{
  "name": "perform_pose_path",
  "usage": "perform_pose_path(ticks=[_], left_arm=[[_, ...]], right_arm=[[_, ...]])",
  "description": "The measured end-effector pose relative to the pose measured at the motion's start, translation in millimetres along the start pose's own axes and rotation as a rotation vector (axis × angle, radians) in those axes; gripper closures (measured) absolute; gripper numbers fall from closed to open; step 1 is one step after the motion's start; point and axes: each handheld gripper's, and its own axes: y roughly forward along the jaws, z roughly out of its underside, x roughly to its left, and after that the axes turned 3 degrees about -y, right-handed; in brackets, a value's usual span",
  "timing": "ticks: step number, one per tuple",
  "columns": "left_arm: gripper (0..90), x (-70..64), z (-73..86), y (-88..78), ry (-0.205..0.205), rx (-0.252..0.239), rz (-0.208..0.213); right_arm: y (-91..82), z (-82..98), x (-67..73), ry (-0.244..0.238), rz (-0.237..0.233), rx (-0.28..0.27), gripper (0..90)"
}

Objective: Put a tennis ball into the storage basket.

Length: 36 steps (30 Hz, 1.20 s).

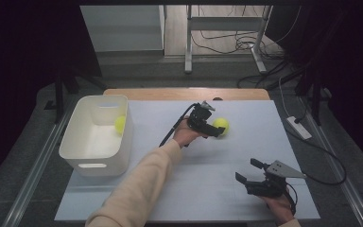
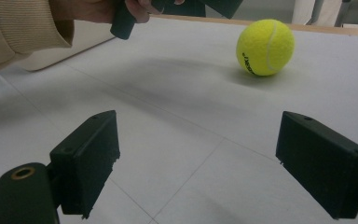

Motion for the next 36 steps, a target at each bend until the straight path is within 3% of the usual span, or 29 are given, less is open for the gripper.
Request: perform_pose_path(ticks=[12,36], left_arm=[[8.1,-0.6,-2.4,16.0,0.005,0.038,-0.013],[8.2,5.3,-3.0,37.0,-0.013,0.062,-0.046]], right_arm=[[0.2,0.2,0.2,-0.002,-0.002,0.0,13.4],[1.8,0.2,1.2,-0.004,-0.008,0.003,13.4]])
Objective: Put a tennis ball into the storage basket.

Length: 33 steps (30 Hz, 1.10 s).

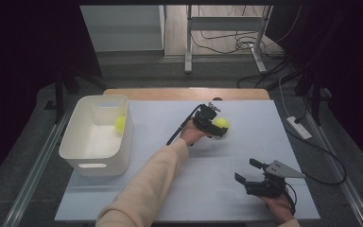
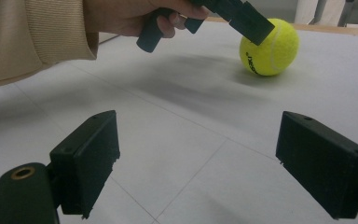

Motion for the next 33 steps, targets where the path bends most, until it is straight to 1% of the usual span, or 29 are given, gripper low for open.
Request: perform_pose_path(ticks=[16,19,26,30,32,33], left_arm=[[8.1,-4.1,1.1,12.6,0.008,0.021,0.014],[8.1,-4.2,0.3,14.4,0.014,0.023,0.006],[9.2,-1.3,-1.4,17.5,0.007,0.019,-0.012],[15.8,-0.6,-1.5,17.8,0.002,0.007,-0.021],[20.6,-2.1,-1.3,18.2,0.013,0.001,-0.033],[22.9,-2.2,-1.3,18.3,0.017,0.003,-0.033]], right_arm=[[-0.6,0.2,-0.2,-0.001,0.001,-0.001,13.4],[-0.8,0.1,-0.3,-0.001,0.0,-0.003,13.4],[-0.3,0.3,-0.3,-0.002,0.0,0.001,13.4],[-0.3,0.5,-0.6,0.0,0.001,0.003,13.4],[-0.4,0.6,-0.5,-0.001,0.001,0.003,13.4],[-0.5,0.6,-0.5,-0.002,0.002,0.003,13.4]])
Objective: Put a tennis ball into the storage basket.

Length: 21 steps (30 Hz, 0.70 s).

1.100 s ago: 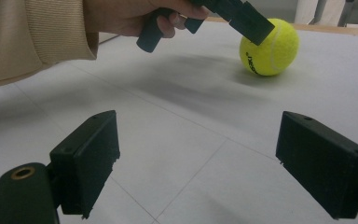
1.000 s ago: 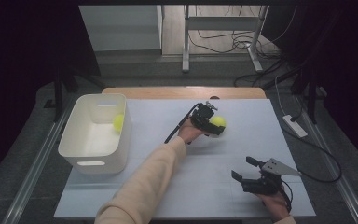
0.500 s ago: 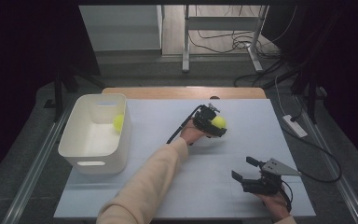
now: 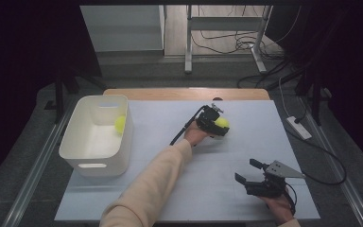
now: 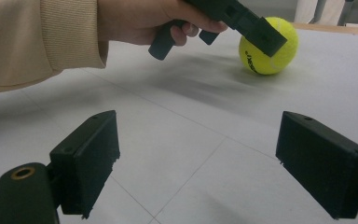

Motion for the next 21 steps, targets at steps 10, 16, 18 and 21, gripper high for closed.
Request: perform_pose_path(ticks=[10,16,18,21], left_arm=[[27.8,-0.9,-1.0,-2.7,0.001,0.015,-0.012],[27.9,1.3,-0.2,-8.3,-0.014,0.007,0.009],[27.9,0.1,-0.5,-11.7,-0.01,-0.001,0.017],[27.9,-1.3,-1.1,-15.4,-0.007,-0.009,0.026]], right_arm=[[-0.6,0.3,-0.3,0.0,0.003,-0.002,13.4],[-1.0,0.3,-0.5,-0.001,0.008,-0.003,13.4],[-1.2,0.3,-0.7,-0.001,0.01,-0.004,13.4],[-1.2,0.4,-0.7,-0.002,0.011,-0.003,13.4]])
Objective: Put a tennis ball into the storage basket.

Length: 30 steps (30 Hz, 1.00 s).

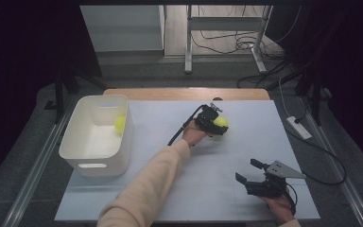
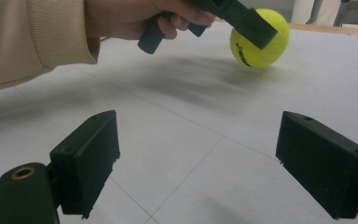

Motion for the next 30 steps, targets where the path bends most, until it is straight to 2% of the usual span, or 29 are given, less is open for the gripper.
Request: perform_pose_path(ticks=[5,11,30], left_arm=[[27.9,-4.3,0.9,-14.9,0.002,-0.032,0.025],[27.9,-5.0,3.5,-26.5,0.007,-0.047,0.035],[27.9,-4.7,15.5,-60.9,0.015,-0.072,0.035]], right_arm=[[-0.7,0.1,-0.6,-0.002,0.002,0.001,13.4],[-0.1,0.1,0.1,-0.006,0.002,0.002,13.4],[1.0,0.4,0.3,-0.005,0.007,0.008,13.4]])
